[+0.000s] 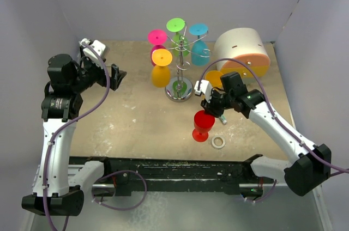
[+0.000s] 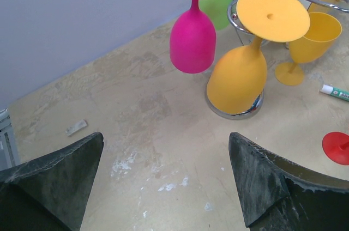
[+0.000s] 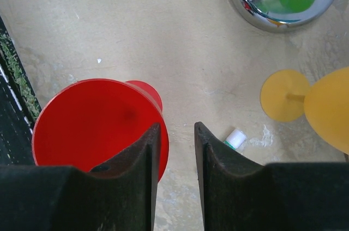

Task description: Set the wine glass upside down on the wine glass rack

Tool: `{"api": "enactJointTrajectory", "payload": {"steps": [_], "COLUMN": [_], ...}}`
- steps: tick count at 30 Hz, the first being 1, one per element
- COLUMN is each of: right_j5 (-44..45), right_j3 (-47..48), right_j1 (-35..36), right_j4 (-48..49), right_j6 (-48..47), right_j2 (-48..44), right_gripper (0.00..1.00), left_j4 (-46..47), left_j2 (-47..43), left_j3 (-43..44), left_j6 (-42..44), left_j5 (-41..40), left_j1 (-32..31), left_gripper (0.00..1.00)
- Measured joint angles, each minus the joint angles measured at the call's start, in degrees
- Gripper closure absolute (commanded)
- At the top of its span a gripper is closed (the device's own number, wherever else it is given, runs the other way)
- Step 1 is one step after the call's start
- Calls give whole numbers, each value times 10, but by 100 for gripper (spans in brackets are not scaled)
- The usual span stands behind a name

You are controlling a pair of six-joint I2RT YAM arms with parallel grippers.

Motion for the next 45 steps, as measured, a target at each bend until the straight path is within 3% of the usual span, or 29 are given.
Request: {"api": "enactJointTrajectory", "payload": {"steps": [8,16,26,34,45], "right_j5": [-2,-14,-42,-158,-263], "right_j3": [1,13,108,241,305], "right_j1": [0,0,0,0,0], "right_j4": [-16,-47,-74,-94,1], "right_j6": [-16,-34,-43,-48,76], "right_j2": [9,17,-2,-8,-2], "right_gripper": [80,100,100,100,100], "left_j4": [0,0,0,0,-19], "left_j2": [0,-1,-13,-16,-23], "left_j3": [0,0,0,23,61], "left_j6": [0,0,-8,-56,-113], "left_j5": [0,-1,-16,-6,40], "left_j1": [2,3,6,7,9], "left_gripper": [1,1,1,1,1]}}
